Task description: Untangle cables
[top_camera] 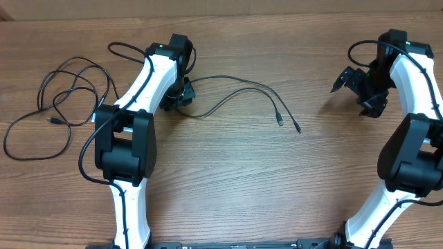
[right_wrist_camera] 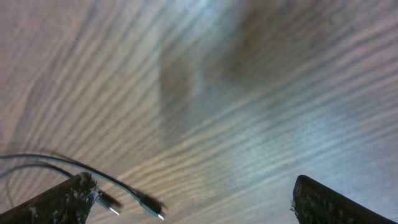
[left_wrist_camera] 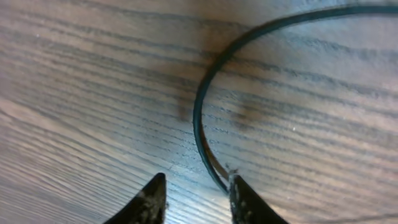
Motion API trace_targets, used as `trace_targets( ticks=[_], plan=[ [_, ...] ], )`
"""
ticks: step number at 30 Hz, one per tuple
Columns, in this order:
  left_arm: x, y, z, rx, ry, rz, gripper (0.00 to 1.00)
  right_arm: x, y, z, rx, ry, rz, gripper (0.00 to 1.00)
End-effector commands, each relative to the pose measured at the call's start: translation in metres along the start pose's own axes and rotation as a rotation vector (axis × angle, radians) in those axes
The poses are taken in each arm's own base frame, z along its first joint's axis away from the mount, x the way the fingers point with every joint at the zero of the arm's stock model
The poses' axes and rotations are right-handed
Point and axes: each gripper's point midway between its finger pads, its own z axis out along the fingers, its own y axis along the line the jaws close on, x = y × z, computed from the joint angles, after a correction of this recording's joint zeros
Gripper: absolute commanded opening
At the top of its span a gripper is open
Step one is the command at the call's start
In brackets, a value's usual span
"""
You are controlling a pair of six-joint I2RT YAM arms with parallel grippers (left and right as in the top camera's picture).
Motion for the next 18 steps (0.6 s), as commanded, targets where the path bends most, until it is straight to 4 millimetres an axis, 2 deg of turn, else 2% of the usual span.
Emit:
trace_targets(
  ticks=[1, 3, 6, 10, 14, 18],
  plan=[
    [0.006, -0.004, 0.009, 0.02, 0.035, -0.198, 0.27, -0.012, 0.01, -0.016, -0.045, -0.07, -0.019, 1.0],
    [0.011, -0.01, 0.014, 0.048, 0.061, -0.216, 0.27, -0.019, 0.014, -0.017, -0.059, -0.099, -0.025, 1.0],
    [0.019, -0.013, 0.027, 0.074, 0.09, -0.216, 0.34, -0.029, 0.018, -0.019, -0.078, -0.14, -0.034, 1.0],
    [0.036, -0.008, 0.043, 0.061, 0.138, -0.222, 0.25, -0.039, 0.023, -0.021, -0.097, -0.182, -0.042, 1.0],
    [0.047, 0.0, 0.051, 0.03, 0.168, -0.219, 0.22, -0.04, 0.024, -0.021, -0.1, -0.188, -0.044, 1.0],
    [0.054, 0.015, 0.061, -0.031, 0.163, -0.215, 0.04, -0.04, 0.024, -0.021, -0.1, -0.188, -0.044, 1.0]
  ],
)
